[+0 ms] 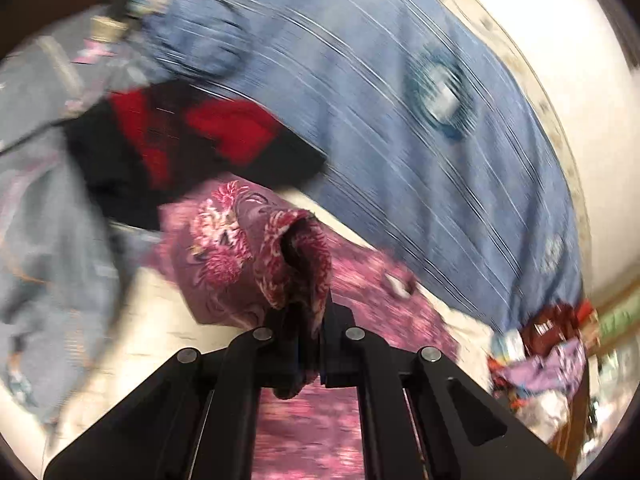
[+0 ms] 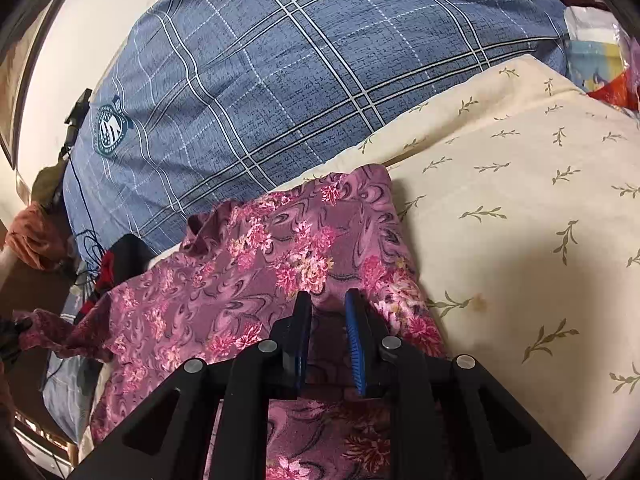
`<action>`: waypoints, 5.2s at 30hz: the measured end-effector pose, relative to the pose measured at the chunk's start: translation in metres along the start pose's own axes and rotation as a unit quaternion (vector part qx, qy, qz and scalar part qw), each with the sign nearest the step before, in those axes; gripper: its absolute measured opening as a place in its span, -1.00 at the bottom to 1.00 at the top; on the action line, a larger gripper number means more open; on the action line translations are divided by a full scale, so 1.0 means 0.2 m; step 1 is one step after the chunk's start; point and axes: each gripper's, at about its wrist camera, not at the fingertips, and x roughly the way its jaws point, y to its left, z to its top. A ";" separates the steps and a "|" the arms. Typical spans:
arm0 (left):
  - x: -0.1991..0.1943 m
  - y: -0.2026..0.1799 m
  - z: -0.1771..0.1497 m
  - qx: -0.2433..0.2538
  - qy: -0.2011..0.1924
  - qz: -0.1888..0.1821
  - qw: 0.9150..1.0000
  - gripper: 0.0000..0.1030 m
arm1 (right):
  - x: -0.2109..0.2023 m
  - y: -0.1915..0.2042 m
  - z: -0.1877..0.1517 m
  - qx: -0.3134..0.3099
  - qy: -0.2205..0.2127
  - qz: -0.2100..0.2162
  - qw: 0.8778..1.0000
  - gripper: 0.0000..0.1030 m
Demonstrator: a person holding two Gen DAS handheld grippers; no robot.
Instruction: Fold small clothes
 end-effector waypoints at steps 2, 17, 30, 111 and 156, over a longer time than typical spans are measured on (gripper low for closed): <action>0.14 -0.18 -0.03 0.022 0.021 -0.018 0.999 -0.92 | 0.00 0.00 0.00 0.001 -0.001 0.002 1.000 -0.63; 1.03 -1.05 -0.64 0.183 0.214 -0.037 0.959 -0.39 | -0.01 -0.04 0.00 0.019 -0.004 0.028 0.999 -0.63; 0.44 0.00 -0.28 0.024 0.095 -0.010 0.995 0.38 | 0.14 0.44 0.11 -0.038 0.053 0.043 0.997 0.38; 0.46 0.23 -0.25 0.058 0.147 0.068 0.985 0.08 | -0.17 0.13 -0.01 -0.031 0.064 -0.055 0.996 -0.65; -0.08 0.61 -1.16 0.083 0.266 -0.012 0.960 -0.46 | -0.99 -0.20 -0.98 0.018 0.201 0.065 0.977 -0.80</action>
